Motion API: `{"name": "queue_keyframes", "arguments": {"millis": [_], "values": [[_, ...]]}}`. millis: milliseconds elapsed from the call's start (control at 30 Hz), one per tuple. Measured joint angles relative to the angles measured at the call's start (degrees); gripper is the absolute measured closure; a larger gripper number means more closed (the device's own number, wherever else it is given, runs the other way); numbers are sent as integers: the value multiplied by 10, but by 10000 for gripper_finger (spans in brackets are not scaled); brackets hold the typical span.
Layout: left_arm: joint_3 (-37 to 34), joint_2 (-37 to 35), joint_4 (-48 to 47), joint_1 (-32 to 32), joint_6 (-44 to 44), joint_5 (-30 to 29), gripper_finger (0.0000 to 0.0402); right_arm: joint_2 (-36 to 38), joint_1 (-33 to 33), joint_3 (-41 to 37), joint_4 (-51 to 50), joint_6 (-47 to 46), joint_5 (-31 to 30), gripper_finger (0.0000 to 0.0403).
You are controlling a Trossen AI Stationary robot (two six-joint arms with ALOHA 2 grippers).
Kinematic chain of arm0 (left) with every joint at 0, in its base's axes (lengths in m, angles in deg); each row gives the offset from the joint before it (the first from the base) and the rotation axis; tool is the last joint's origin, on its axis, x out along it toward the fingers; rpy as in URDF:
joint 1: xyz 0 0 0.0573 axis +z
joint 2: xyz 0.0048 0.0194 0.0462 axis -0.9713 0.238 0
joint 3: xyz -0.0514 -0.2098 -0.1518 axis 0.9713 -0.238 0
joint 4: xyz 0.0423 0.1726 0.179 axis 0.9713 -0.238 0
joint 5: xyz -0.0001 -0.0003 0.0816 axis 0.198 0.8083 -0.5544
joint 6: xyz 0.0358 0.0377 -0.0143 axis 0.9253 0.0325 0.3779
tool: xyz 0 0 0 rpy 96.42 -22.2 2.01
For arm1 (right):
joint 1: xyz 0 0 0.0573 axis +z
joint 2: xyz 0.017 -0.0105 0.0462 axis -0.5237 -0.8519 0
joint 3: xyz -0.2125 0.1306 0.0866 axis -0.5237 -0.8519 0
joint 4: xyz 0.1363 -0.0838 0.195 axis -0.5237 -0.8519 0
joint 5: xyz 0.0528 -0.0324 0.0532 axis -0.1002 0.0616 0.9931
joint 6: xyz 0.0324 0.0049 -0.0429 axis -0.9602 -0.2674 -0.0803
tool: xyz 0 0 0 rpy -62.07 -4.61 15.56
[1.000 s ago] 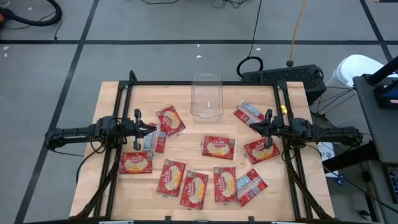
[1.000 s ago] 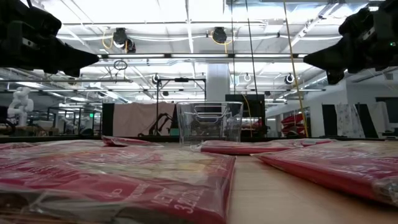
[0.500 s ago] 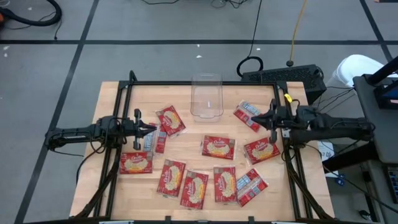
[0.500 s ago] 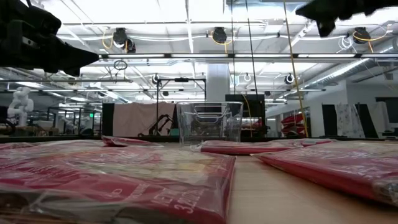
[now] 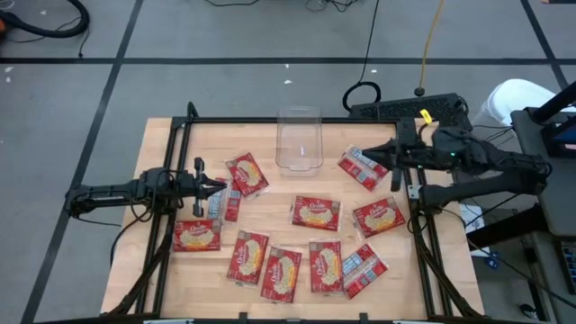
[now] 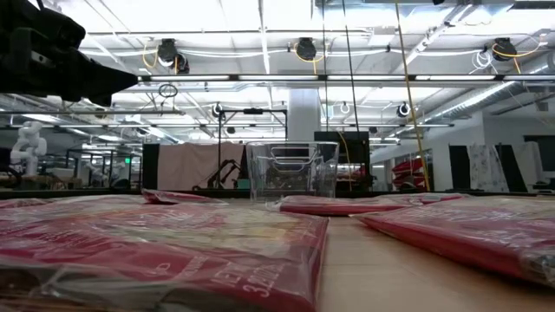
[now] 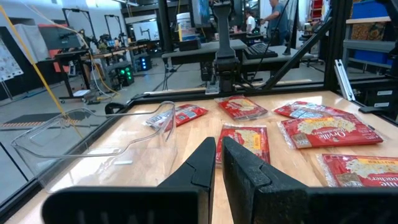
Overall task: Sort popcorn bags into baskets
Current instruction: Put the red popcorn pack into the transparent bin
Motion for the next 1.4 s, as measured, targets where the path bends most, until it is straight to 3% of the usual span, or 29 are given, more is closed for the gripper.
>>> {"name": "queue_keyframes", "arguments": {"millis": [167,467,700,1033,1233,1400], "values": [[0,0,5,0,-4,0,366,-74,0,44,-69,-38,0,403],[1,0,42,0,-111,3,366,-173,0,47,-225,-88,3,403],[101,19,9,0,-115,11,366,-237,0,47,-282,-94,4,403],[340,175,-158,0,-115,1,366,-256,0,-44,-284,-96,18,379],[445,298,-203,-1,-90,2,366,-257,0,-128,-249,-130,18,330],[488,395,-228,-1,-66,5,366,-257,0,-176,-231,-140,13,274]]}}
